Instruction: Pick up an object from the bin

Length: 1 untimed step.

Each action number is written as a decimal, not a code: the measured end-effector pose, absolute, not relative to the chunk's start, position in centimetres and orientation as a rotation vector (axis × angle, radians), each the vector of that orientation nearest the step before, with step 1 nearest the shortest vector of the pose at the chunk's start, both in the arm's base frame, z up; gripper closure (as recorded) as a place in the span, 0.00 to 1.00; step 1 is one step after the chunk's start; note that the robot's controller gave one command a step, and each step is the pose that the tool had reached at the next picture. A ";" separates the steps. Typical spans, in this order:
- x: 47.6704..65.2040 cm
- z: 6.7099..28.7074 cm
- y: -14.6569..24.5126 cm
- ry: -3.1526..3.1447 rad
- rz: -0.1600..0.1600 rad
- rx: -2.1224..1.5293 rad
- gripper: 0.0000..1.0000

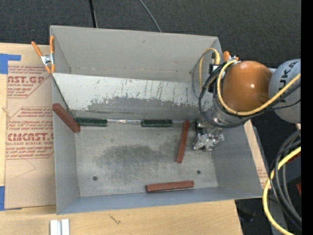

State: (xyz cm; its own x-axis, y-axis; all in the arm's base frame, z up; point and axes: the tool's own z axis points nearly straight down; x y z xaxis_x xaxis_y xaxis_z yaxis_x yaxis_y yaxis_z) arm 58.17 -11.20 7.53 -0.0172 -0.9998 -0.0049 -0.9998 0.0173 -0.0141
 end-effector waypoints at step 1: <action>58.2 7.5 -11.2 2.231 -0.010 -2.193 1.00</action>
Offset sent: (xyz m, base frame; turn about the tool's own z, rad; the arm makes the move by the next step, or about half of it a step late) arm -0.0042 0.0012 0.0470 0.0238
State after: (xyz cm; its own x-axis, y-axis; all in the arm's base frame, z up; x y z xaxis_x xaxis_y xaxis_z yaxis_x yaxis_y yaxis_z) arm 58.17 -11.20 7.53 -0.0171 -0.9998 -0.0049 -0.9998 0.0172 -0.0141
